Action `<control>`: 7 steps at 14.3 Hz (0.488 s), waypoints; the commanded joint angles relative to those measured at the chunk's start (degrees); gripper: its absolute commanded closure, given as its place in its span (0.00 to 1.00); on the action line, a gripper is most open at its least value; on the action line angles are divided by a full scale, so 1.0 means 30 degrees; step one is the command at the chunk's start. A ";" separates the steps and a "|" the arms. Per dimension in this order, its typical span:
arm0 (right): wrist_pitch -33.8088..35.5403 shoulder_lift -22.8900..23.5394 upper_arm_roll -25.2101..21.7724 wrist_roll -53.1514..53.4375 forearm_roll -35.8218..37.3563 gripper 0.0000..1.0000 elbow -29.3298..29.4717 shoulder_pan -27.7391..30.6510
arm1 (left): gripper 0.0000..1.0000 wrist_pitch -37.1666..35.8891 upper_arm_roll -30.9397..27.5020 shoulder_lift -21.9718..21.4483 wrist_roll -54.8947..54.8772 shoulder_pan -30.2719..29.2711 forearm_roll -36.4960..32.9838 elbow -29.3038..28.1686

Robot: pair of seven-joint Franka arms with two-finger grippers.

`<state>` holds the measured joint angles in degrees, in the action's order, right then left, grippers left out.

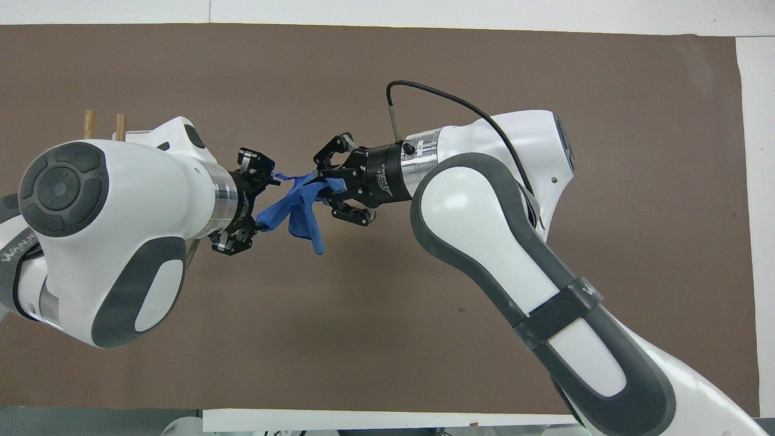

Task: Right arm passes towel to left arm to hang
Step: 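Close the left gripper on the towel beside the right gripper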

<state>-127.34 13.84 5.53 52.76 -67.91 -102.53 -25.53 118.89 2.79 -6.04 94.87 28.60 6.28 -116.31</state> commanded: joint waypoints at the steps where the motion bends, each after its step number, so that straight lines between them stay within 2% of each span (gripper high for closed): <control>1: -0.0238 -0.0540 0.0003 -0.0478 -0.0450 0.99 -0.0657 0.0042 | 0.28 -0.1159 -0.0196 -0.0389 0.0281 0.0311 0.0223 -0.0283; 5: -0.0179 -0.0540 0.0003 -0.0478 -0.0509 0.99 -0.0657 0.0101 | 0.28 -0.1135 -0.0196 -0.0536 0.0892 0.0340 0.0223 -0.0547; 7: -0.0179 -0.0540 0.0003 -0.0478 -0.0509 0.99 -0.0657 0.0101 | 0.48 -0.0959 -0.0196 -0.0449 0.1013 0.0282 0.0223 -0.0372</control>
<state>-127.34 13.83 5.43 52.76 -67.91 -102.57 -25.51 116.05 2.78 -6.07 96.66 28.81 6.28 -116.39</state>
